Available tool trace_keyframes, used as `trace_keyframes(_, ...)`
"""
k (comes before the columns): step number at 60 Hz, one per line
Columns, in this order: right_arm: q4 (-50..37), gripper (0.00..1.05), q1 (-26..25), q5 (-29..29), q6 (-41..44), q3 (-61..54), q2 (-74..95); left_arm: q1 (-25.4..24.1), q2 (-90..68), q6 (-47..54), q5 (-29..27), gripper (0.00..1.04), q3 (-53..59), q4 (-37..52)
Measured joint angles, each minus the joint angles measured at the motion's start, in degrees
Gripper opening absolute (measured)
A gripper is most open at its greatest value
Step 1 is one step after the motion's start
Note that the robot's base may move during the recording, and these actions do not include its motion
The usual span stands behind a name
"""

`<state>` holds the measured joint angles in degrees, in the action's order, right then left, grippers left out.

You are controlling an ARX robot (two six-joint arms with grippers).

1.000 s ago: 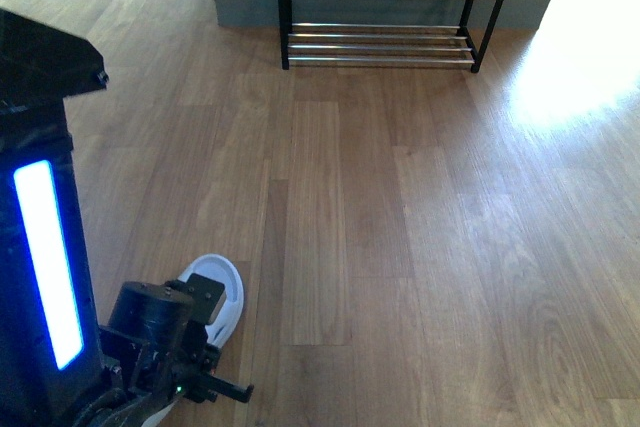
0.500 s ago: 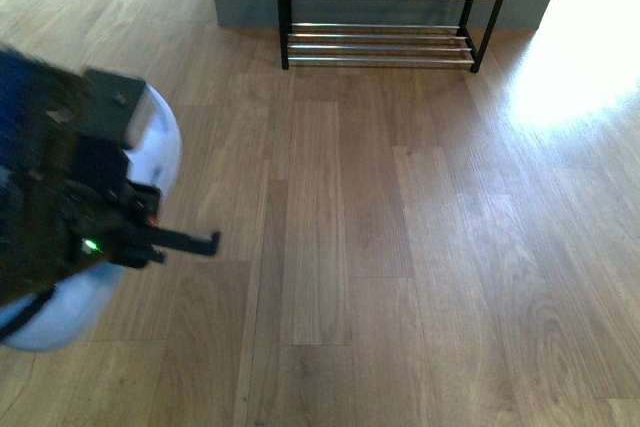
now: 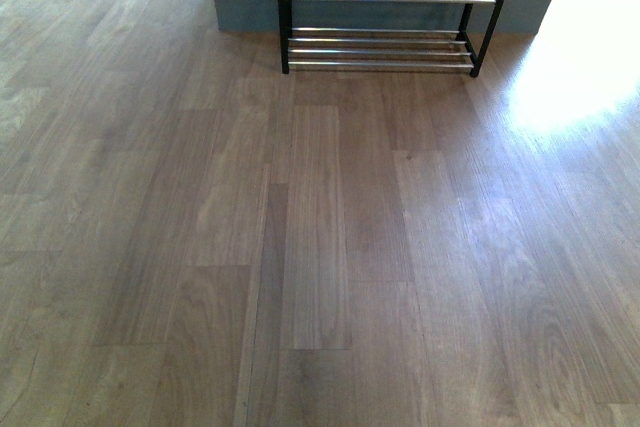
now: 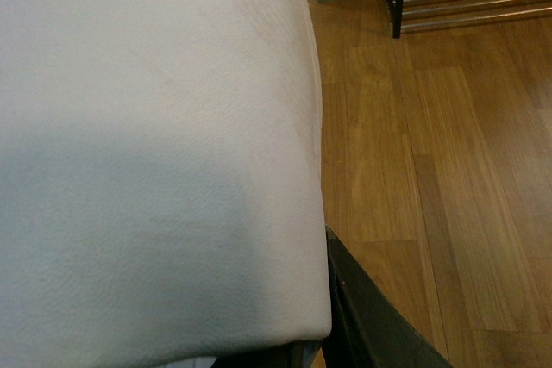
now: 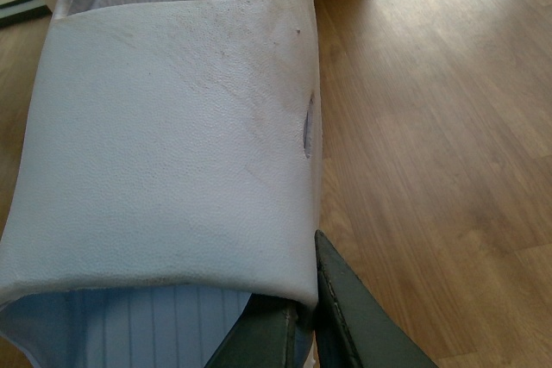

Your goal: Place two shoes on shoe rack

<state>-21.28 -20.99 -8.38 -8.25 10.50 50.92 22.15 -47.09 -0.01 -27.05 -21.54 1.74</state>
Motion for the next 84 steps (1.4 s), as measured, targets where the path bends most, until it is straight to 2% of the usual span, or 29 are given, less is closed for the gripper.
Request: trace_keyframes(84,0.0,0.02,0.0,0.0,0.0,0.0,0.0,0.1,0.1,0.2,0.0,0.02,0.1,0.0)
